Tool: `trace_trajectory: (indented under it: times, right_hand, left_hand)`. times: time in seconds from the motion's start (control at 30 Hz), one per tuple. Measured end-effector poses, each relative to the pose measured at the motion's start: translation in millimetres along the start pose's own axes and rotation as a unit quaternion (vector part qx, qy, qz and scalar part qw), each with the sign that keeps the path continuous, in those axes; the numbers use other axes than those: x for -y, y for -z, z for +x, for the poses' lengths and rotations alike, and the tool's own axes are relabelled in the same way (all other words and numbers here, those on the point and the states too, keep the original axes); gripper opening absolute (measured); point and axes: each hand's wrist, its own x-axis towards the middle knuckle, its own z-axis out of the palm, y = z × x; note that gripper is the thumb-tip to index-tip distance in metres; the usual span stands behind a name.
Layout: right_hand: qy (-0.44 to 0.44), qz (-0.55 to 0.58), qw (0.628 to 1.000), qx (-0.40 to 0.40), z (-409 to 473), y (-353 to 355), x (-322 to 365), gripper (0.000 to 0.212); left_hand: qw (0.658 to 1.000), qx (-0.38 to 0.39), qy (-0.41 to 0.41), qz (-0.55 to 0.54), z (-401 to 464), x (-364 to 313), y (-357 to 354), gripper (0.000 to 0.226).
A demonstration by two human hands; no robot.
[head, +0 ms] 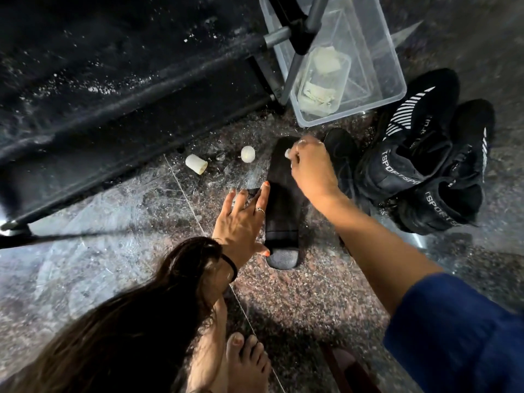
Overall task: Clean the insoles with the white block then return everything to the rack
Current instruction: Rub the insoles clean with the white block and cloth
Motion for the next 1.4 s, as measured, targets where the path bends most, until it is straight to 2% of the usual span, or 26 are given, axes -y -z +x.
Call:
trace_trajectory:
  times: [0.1,0.27,0.37,0.43,0.57,0.63,0.7,0.8,0.87,0.97,1.07,1.13,1.27,1.33,1.4]
  right_hand:
    - [-0.029,0.0,1.0,-0.005,4.5,3.6,4.0,0.02]
    - [0.113,-0.029,0.99,0.081,-48.1,-6.0,7.7,0.015]
    - [0.15,-0.047,0.981,0.116,-46.3,-4.0,1.6,0.018]
    - [0.12,-0.048,0.987,0.096,-26.3,0.7,-2.0,0.023]
    - [-0.013,-0.012,1.0,-0.012,9.5,11.7,-7.7,0.018]
    - [-0.031,-0.007,0.999,-0.014,9.0,6.5,-7.6,0.021]
    - [0.027,-0.021,0.998,0.053,-4.3,-3.0,-3.2,0.026]
    - [0.158,-0.074,0.973,0.154,-23.0,-9.7,-0.6,0.02]
    - [0.162,-0.056,0.977,0.128,-18.7,-5.5,-0.1,0.017]
    - [0.045,-0.001,0.999,0.03,-4.3,2.5,0.6,0.017]
    - [-0.042,0.047,0.997,-0.047,1.9,4.7,4.6,0.023]
    - [-0.014,0.026,0.999,-0.019,-6.8,0.3,11.7,0.023]
    - [0.137,-0.046,0.982,0.122,-23.9,-8.4,13.0,0.018]
    - [0.139,-0.056,0.983,0.108,-15.0,-1.9,5.9,0.021]
    - [0.058,-0.014,0.998,0.038,-4.6,5.3,-0.7,0.023]
  left_hand:
    - [1.0,-0.005,0.0,0.0,0.3,1.2,-0.4,0.133]
    - [1.0,0.004,0.004,-0.019,0.8,-0.4,0.8,0.133]
    - [1.0,-0.005,0.008,-0.022,0.2,-0.8,0.6,0.131]
    - [1.0,-0.012,0.004,-0.009,-0.8,-0.6,-0.9,0.131]
    - [1.0,-0.013,0.001,0.009,-1.5,-0.3,0.1,0.129]
    - [1.0,-0.007,-0.005,0.015,-0.7,0.7,0.5,0.127]
    - [1.0,0.001,-0.004,0.015,0.0,1.5,-1.3,0.128]
    - [1.0,0.014,0.007,-0.005,0.8,-0.2,0.2,0.131]
    - [1.0,0.014,0.015,-0.017,0.9,-2.9,2.1,0.132]
    - [0.999,0.012,0.025,-0.027,0.4,-5.1,1.6,0.132]
    - [0.999,0.022,0.03,-0.032,0.2,-5.3,1.8,0.131]
    - [0.999,0.029,0.031,-0.034,0.7,-6.1,4.0,0.13]
    - [0.998,0.041,0.032,-0.031,1.4,-7.5,7.2,0.128]
    - [0.998,0.036,0.032,-0.029,1.0,-7.7,6.4,0.128]
    - [0.999,0.03,0.027,-0.016,0.7,-6.9,4.9,0.128]
